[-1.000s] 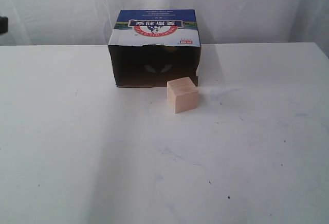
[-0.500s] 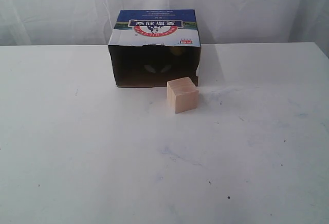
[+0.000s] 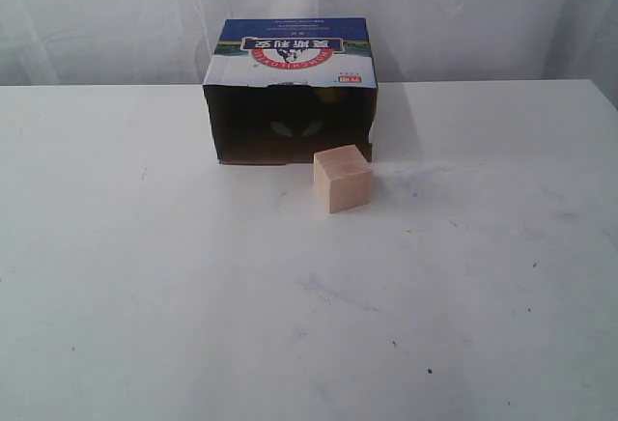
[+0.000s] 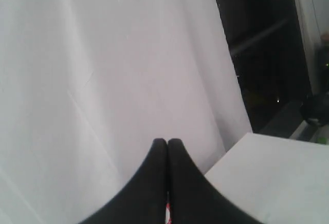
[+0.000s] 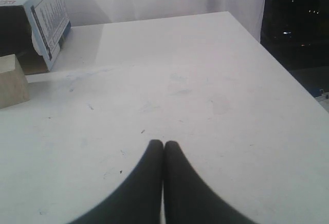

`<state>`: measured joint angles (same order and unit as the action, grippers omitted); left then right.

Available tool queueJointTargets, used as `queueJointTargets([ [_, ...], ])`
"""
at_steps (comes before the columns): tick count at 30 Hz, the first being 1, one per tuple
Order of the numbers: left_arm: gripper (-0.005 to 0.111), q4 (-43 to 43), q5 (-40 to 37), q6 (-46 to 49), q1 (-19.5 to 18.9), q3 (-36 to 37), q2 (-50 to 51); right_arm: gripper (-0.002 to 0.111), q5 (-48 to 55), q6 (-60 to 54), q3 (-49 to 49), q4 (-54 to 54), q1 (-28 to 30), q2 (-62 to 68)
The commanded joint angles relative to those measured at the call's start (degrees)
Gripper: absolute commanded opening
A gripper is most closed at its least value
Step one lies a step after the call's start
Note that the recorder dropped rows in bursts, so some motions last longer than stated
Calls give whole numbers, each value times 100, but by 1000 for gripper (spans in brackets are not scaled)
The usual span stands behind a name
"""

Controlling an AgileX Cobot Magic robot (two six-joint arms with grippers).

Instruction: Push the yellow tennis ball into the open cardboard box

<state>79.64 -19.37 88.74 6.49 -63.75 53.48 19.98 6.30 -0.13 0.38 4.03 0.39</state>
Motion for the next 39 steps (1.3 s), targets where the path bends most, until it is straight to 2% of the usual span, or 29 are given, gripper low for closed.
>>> queueJointTargets([
  [1,0,-258,-106,-28,-16,38,-18,0,-35,2,13,-2,-5,-39],
  [5,0,-310,387,-138,-16,437,-140,0,-35,2,13,-2,-5,-39],
  [7,0,-1144,430,-960,-16,753,-184,0,-35,2,13,-2,-5,-39],
  [8,0,-1757,356,-1764,-5,883,-196,0,-35,2,13,-2,-5,-39],
  [9,0,-2858,307,-2741,-5,1077,-206,0,-35,2,13,-2,-5,-39],
  [11,0,-4404,378,-4607,-5,1347,-206,0,-35,2,13,-2,-5,-39],
  [12,0,-5515,522,-5832,-5,1544,-217,0,-35,2,13,-2,-5,-39],
  [15,0,-7299,1467,-8215,-5,2004,-217,0,-35,2,13,-2,-5,-39],
  [17,0,-7820,2172,-8975,-5,2295,-217,0,-35,2,13,-2,-5,-39],
  [18,0,-7879,2638,-9021,-5,2435,-217,0,-35,2,13,-2,-5,-39],
  [20,0,-7877,3044,-8981,-5,2641,-217,0,-35,2,13,-2,-5,-39],
  [25,0,-7877,3023,-8601,-5,2697,-217,0,-35,2,13,-2,-5,-39],
  [29,0,-7877,3331,-8531,-5,2697,-217,0,-35,2,13,-2,-5,-39],
  [39,0,-7877,1902,-8493,-5,2697,-217,0,-35,2,13,-2,-5,-39],
])
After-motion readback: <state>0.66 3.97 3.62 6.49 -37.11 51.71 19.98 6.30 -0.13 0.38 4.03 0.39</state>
